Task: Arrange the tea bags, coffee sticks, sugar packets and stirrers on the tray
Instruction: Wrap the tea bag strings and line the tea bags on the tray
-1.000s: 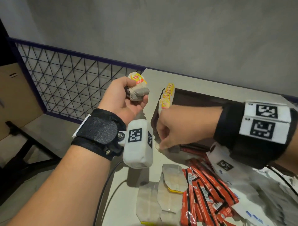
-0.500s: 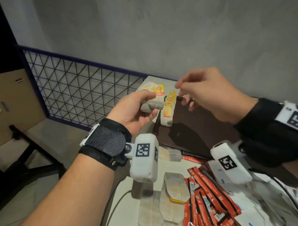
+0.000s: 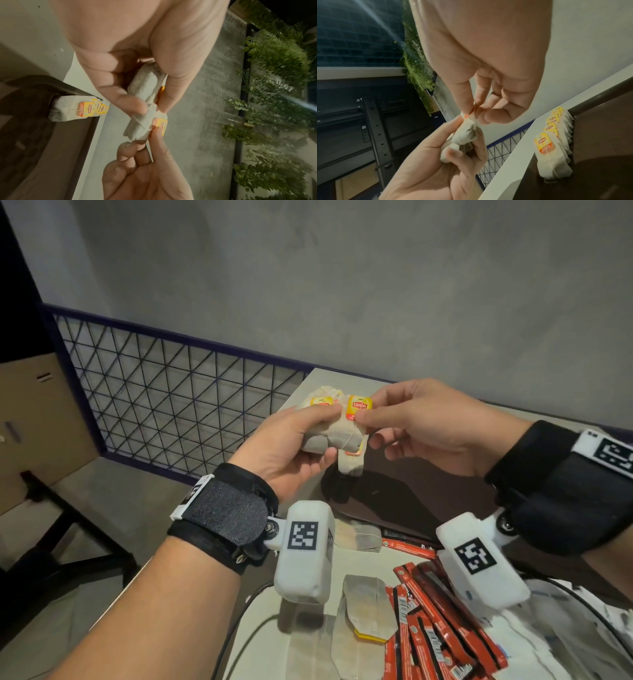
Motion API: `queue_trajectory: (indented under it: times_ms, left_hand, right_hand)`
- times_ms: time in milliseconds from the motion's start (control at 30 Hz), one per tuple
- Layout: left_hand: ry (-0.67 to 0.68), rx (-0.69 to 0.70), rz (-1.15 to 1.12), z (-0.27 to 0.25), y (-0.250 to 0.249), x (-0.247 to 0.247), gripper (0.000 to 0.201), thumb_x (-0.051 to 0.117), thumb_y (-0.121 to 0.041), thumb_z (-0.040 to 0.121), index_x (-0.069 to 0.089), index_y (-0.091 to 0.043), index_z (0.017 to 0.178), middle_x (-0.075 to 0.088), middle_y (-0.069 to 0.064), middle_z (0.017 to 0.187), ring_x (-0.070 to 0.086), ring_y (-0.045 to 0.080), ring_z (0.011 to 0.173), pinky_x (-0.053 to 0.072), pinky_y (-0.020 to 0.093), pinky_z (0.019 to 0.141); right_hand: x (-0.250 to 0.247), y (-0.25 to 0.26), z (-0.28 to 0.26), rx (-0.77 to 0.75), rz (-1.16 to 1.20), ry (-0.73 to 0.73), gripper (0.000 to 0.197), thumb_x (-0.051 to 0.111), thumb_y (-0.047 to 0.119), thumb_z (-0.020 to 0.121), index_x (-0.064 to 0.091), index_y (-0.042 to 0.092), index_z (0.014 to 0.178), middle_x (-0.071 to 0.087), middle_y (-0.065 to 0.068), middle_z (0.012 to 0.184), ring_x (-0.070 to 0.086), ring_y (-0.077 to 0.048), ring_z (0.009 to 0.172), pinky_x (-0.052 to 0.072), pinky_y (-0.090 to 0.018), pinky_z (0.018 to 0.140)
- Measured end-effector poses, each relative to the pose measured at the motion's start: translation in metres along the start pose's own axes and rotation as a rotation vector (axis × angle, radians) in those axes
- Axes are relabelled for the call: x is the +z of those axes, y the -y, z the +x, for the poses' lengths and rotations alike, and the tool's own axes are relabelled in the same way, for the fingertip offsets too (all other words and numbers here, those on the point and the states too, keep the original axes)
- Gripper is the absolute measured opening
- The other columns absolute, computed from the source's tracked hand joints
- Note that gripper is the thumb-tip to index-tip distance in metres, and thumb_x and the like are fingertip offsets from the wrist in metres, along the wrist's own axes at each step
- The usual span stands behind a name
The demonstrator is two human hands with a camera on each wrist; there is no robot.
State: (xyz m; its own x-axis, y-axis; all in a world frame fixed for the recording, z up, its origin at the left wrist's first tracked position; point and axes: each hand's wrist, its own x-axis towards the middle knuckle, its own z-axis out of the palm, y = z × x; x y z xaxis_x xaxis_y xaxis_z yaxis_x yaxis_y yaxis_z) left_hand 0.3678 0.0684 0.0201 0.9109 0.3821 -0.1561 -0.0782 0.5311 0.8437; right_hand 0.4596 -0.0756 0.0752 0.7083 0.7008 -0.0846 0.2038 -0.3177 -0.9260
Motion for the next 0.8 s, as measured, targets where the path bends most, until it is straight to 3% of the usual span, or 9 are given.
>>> queue_trajectory:
  times_ms: [133,300,467,667,800]
  left_hand:
    - [-0.069,-0.017,-0.084,0.003,-0.004,-0.005,0.005,0.071,-0.016,0.091,0.068,-0.014,0.094,0.068,0.003,0.087,0.064,0.012,0.067,0.042,0.016,0.038]
    - [-0.168,0.013,-0.196,0.007,-0.010,-0.014,0.011,0.070,-0.015,0.092,0.065,-0.011,0.102,0.065,0.006,0.085,0.064,0.013,0.066,0.043,0.016,0.038]
    - [-0.177,0.022,-0.219,0.006,-0.014,-0.015,0.011,0.068,-0.015,0.093,0.065,-0.010,0.102,0.064,0.007,0.082,0.062,0.013,0.066,0.045,0.017,0.041]
    - [-0.161,0.012,-0.209,0.006,-0.013,-0.012,0.008,0.066,-0.015,0.095,0.063,-0.009,0.100,0.062,0.007,0.080,0.061,0.013,0.064,0.046,0.016,0.043]
    - [-0.160,0.014,-0.220,0.006,-0.014,-0.014,0.011,0.067,-0.014,0.094,0.063,-0.009,0.103,0.062,0.008,0.082,0.061,0.013,0.064,0.047,0.017,0.044]
  right_hand:
    - [-0.011,0.000,0.001,0.011,0.069,-0.013,0.016,0.077,0.012,0.087,0.060,0.013,0.088,0.069,-0.005,0.076,0.061,-0.014,0.061,0.047,-0.027,0.058]
    - [-0.023,-0.012,0.012,0.070,0.004,-0.010,0.015,0.076,0.010,0.088,0.061,0.012,0.092,0.067,-0.012,0.083,0.061,-0.015,0.064,0.049,-0.026,0.057]
    - [-0.020,-0.030,0.024,0.242,-0.264,0.223,0.024,0.074,0.005,0.089,0.058,0.012,0.105,0.064,-0.017,0.092,0.063,-0.018,0.072,0.053,-0.029,0.062]
    - [-0.005,-0.044,0.050,0.309,-0.327,0.240,0.018,0.072,0.000,0.090,0.059,0.011,0.093,0.069,-0.018,0.099,0.067,-0.026,0.083,0.059,-0.036,0.073]
    - [0.001,-0.042,0.060,0.351,-0.366,0.193,0.021,0.070,-0.002,0.090,0.055,0.013,0.089,0.066,-0.018,0.099,0.067,-0.026,0.079,0.060,-0.034,0.068]
